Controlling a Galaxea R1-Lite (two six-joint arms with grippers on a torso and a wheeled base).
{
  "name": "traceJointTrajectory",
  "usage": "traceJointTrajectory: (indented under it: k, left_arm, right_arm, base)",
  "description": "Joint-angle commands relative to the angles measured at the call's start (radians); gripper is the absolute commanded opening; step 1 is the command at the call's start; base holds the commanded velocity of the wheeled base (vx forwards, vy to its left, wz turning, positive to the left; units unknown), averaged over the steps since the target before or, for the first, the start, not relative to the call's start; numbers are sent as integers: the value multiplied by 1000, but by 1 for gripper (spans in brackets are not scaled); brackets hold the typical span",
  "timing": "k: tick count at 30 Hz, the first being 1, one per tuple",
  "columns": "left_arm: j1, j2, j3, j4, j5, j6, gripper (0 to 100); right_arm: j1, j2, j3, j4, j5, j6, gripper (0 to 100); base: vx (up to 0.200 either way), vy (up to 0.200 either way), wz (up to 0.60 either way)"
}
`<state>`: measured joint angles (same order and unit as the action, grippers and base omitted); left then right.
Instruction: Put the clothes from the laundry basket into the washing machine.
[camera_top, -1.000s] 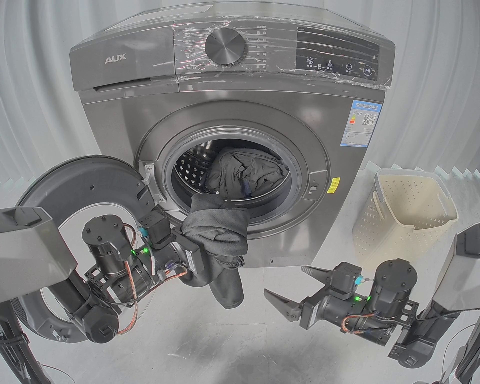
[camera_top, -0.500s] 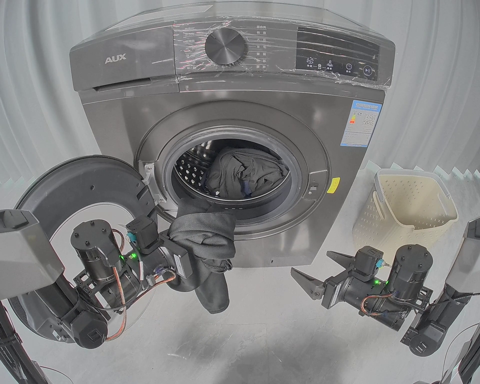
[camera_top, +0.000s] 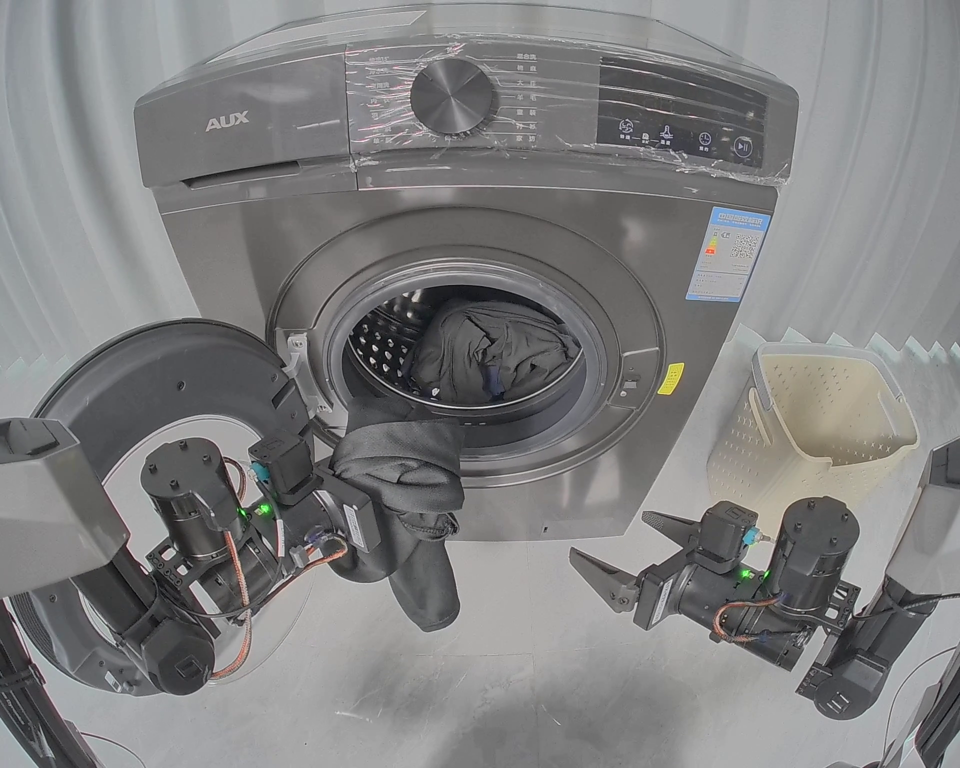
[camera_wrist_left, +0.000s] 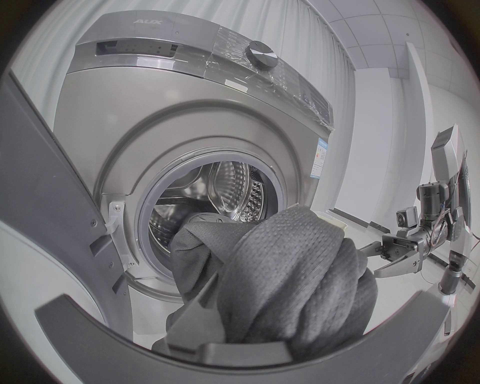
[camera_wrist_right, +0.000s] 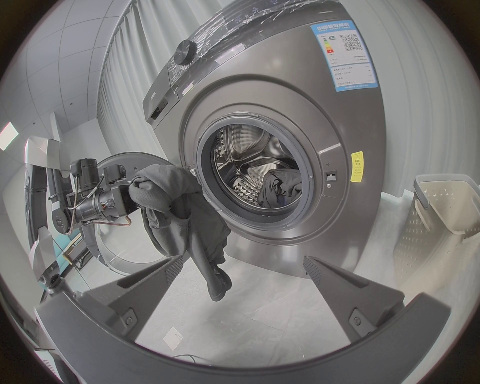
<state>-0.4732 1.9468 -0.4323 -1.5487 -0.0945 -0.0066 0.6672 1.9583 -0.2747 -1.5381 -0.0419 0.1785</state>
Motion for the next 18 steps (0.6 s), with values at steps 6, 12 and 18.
traceJointTrajectory:
  k: [6, 12, 18]
  left_arm:
    - [-8, 23, 4, -1, 1, 4, 0]
    - [-24, 34, 7, -4, 4, 7, 0]
    - [-48, 37, 6, -2, 7, 5, 0]
  right_arm:
    - [11, 11, 0, 0, -1, 2, 100]
    - [20, 16, 0, -2, -1, 4, 100]
    - [29, 21, 0, -2, -3, 4, 100]
  base:
    - [0, 0, 0]
    - [200, 0, 0]
    - [0, 0, 0]
